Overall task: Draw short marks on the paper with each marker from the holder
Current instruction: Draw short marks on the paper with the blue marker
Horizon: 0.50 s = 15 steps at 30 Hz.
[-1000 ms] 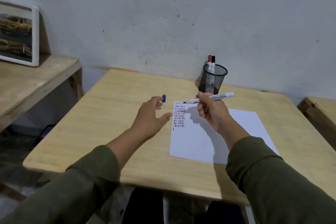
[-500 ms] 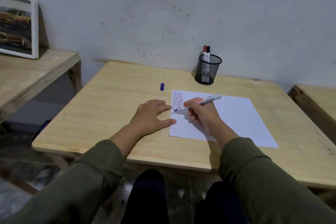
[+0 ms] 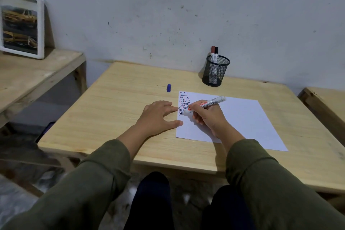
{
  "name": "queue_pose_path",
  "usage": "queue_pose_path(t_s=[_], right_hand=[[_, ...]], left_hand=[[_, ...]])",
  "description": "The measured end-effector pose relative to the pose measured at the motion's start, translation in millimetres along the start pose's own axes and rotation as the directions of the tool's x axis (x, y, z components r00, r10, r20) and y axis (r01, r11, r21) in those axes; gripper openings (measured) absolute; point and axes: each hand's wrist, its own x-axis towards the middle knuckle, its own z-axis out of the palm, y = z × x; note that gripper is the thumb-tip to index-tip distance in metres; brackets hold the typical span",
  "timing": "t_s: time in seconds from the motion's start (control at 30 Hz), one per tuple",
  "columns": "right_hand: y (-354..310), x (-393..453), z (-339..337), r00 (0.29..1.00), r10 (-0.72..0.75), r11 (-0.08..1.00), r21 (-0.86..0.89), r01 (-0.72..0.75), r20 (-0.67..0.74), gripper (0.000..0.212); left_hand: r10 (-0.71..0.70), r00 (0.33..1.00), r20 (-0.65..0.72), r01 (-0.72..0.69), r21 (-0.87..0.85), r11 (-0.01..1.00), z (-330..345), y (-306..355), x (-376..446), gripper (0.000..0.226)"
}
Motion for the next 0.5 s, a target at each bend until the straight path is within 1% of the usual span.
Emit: queue_pose_path(t_s=[0.23, 0.5], right_hand=[[0.8, 1.6, 0.4, 1.0, -0.005, 0.999, -0.038, 0.006, 0.006, 0.011], [0.7, 0.7, -0.2, 1.0, 0.002, 1.0, -0.025, -0.001, 0.019, 0.01]], left_hand=[[0.008, 1.0, -0.007, -0.008, 0.017, 1.0, 1.6, -1.6, 1.2, 0.063], [0.005, 1.0, 0.0, -0.005, 0.019, 1.0, 1.3, -1.3, 0.8, 0.063]])
